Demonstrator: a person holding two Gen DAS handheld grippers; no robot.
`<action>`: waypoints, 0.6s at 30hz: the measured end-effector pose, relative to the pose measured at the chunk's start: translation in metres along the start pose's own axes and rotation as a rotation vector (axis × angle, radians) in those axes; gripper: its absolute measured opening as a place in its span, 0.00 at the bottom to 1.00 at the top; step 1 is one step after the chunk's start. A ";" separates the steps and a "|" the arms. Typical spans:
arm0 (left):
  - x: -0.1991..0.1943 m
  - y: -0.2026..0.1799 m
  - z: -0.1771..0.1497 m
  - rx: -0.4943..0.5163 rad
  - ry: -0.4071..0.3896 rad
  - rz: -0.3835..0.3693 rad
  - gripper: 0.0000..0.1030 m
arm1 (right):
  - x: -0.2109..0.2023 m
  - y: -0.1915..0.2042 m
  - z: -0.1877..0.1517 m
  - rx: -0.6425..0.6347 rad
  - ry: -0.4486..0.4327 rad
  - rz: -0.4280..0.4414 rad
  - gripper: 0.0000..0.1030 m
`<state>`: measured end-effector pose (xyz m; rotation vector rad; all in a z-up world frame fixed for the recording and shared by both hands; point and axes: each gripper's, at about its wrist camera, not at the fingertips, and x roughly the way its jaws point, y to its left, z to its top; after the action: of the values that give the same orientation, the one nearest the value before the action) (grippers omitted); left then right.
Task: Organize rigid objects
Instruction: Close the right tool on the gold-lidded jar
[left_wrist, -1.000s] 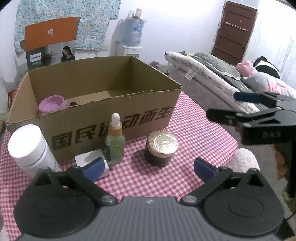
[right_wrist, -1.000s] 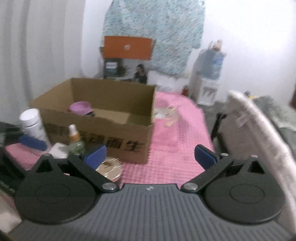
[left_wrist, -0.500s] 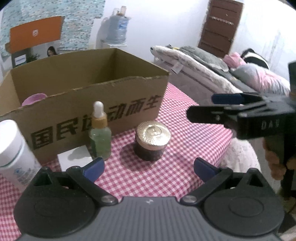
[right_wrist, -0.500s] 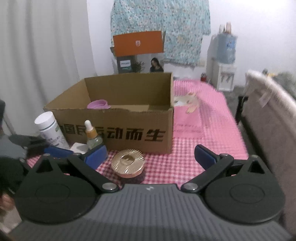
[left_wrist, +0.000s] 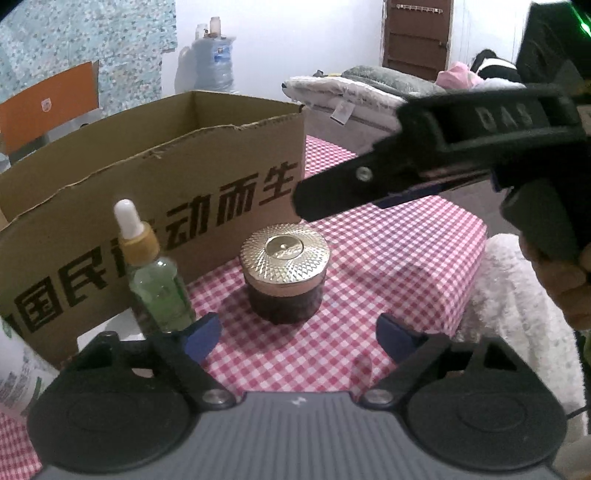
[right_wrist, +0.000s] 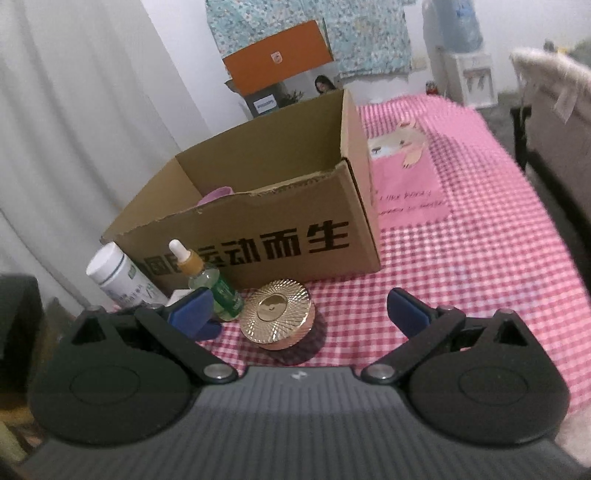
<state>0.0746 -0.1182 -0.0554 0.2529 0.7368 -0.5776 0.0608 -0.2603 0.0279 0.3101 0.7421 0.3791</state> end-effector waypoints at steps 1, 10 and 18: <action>0.002 -0.001 0.001 0.002 0.000 0.004 0.84 | 0.003 -0.003 0.001 0.017 0.008 0.013 0.93; 0.022 0.001 0.009 -0.030 0.009 0.010 0.68 | 0.037 -0.023 0.005 0.148 0.100 0.134 0.55; 0.022 0.002 0.010 -0.047 0.015 0.001 0.67 | 0.052 -0.026 0.003 0.184 0.155 0.161 0.49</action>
<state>0.0945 -0.1295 -0.0631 0.2142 0.7636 -0.5571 0.1043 -0.2608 -0.0114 0.5203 0.9090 0.4925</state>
